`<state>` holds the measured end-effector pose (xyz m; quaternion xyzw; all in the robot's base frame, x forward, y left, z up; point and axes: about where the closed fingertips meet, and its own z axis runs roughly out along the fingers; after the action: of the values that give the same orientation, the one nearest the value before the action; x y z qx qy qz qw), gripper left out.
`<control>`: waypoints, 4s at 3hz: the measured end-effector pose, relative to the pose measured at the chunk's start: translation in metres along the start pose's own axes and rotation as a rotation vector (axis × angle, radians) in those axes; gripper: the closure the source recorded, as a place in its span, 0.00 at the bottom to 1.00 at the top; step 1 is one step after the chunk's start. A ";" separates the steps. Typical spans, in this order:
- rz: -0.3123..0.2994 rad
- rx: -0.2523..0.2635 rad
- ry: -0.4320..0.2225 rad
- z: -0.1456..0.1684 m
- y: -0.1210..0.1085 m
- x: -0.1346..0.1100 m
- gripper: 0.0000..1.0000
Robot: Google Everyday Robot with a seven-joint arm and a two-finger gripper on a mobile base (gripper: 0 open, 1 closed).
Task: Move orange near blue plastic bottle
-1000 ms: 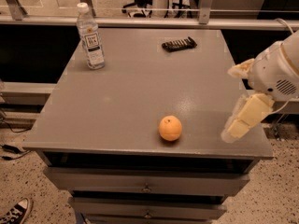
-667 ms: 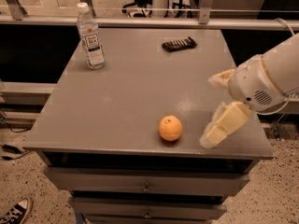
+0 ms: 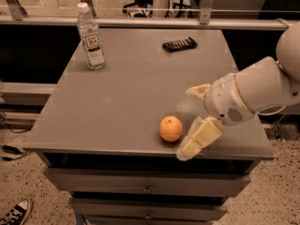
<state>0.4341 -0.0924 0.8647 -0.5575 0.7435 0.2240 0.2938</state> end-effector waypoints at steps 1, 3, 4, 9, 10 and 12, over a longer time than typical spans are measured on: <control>-0.010 -0.006 -0.027 0.023 0.006 -0.002 0.02; -0.005 0.001 -0.041 0.032 0.009 -0.004 0.47; 0.005 0.031 -0.032 0.021 -0.004 -0.005 0.78; -0.043 0.142 -0.218 0.042 -0.128 -0.100 1.00; -0.054 0.118 -0.290 0.069 -0.161 -0.138 1.00; -0.039 0.070 -0.379 0.125 -0.195 -0.184 1.00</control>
Offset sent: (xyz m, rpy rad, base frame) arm -0.0022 0.0284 -0.0296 0.0538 -0.0179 0.0033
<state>0.6831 0.0643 0.8991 -0.5089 0.6713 0.2934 0.4520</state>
